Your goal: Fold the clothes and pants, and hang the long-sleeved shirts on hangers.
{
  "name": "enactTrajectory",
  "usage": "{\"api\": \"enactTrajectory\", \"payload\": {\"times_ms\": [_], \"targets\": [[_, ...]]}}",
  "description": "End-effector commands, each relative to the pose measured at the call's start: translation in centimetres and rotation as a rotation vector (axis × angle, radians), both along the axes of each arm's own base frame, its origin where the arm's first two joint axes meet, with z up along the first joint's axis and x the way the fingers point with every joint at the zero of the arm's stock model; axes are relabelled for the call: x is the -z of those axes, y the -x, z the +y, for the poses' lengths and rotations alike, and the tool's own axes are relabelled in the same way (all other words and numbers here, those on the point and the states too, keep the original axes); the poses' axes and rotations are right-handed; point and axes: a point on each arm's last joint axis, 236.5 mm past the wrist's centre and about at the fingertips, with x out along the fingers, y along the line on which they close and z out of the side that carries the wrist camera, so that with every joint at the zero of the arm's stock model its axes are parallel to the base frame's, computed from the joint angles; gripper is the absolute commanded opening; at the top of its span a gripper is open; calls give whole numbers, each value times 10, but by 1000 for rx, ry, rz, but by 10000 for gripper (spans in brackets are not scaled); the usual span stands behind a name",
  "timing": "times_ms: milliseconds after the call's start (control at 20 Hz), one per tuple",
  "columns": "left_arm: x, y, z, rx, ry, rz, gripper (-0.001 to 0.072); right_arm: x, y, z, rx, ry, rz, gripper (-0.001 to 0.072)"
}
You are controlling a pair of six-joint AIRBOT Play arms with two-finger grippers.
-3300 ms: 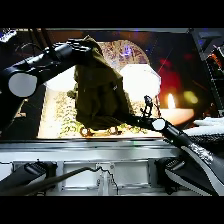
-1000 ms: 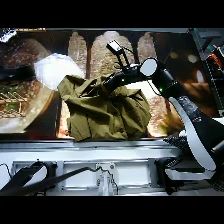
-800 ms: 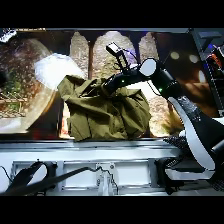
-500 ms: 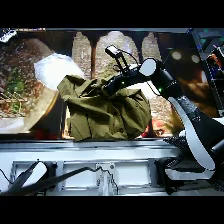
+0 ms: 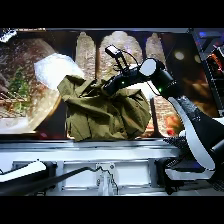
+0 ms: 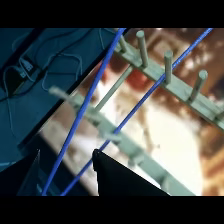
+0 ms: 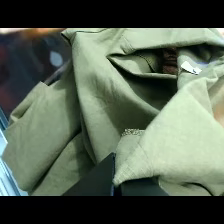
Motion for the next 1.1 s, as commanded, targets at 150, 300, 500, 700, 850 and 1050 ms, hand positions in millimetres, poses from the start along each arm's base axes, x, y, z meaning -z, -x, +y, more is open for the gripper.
{"api": "enactTrajectory", "payload": {"times_ms": [150,300,500,700,850,1050], "targets": [[42,-23,30,62,11,78,362,-5,1,6,29,-40,39,32],[48,-31,42,85,-20,79,361,-9,5,10,36,-66,67,32],[63,-41,55,114,-22,113,310,-13,6,14,52,-95,92,33],[60,-53,65,122,-43,93,253,-13,5,14,70,-101,108,33],[65,-54,65,130,-40,99,226,-15,6,16,70,-113,116,33],[78,-59,60,118,8,66,144,-17,7,17,70,-121,119,33]]}}
